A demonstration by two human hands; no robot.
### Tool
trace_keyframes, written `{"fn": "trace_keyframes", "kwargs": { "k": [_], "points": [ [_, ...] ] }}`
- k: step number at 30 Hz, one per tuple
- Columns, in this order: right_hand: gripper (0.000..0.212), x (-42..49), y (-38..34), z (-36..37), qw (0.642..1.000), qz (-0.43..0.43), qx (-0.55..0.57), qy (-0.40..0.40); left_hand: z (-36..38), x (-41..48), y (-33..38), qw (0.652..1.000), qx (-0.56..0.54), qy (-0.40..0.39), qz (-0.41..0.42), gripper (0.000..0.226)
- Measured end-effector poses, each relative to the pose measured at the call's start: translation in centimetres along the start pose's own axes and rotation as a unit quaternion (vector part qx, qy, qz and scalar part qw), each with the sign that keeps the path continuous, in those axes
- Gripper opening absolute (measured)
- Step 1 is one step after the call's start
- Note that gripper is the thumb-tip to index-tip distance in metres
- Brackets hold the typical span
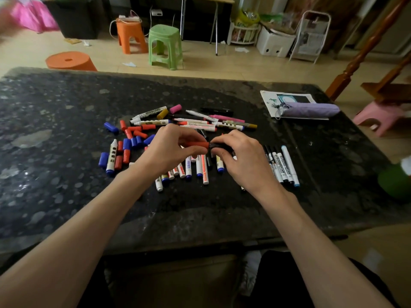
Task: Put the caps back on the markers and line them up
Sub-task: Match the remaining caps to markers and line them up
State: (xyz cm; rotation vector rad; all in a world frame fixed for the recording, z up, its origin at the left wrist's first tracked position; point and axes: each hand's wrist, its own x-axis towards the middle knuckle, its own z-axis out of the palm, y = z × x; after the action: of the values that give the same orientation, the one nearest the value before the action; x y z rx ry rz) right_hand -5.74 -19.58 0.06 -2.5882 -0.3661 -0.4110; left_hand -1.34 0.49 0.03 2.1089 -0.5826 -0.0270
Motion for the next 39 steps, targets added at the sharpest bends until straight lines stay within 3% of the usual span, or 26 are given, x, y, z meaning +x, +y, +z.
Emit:
{"fn": "trace_keyframes", "kwargs": {
  "k": [12,23,29,39],
  "points": [
    [0.022,2.4,1.0,0.2,1.000,0.014,-0.002,0.023,-0.4,2.9,-0.9,1.000,0.011,-0.012,0.011,0.015],
    [0.022,2.2,1.6,2.5,0.993,0.056,0.071,0.073,0.3,3.7,-1.6,0.999,0.019,0.017,0.023,0.012],
    [0.020,1.1,1.8,2.7,0.996,0.054,0.055,0.040,0.5,4.4,-3.1,0.998,0.022,-0.054,0.026,0.016],
    [0.018,1.0,2.2,2.1,0.997,0.040,0.058,-0.023,0.6,3.2,-3.3,0.999,0.022,-0.035,0.024,0.016]
  ]
}}
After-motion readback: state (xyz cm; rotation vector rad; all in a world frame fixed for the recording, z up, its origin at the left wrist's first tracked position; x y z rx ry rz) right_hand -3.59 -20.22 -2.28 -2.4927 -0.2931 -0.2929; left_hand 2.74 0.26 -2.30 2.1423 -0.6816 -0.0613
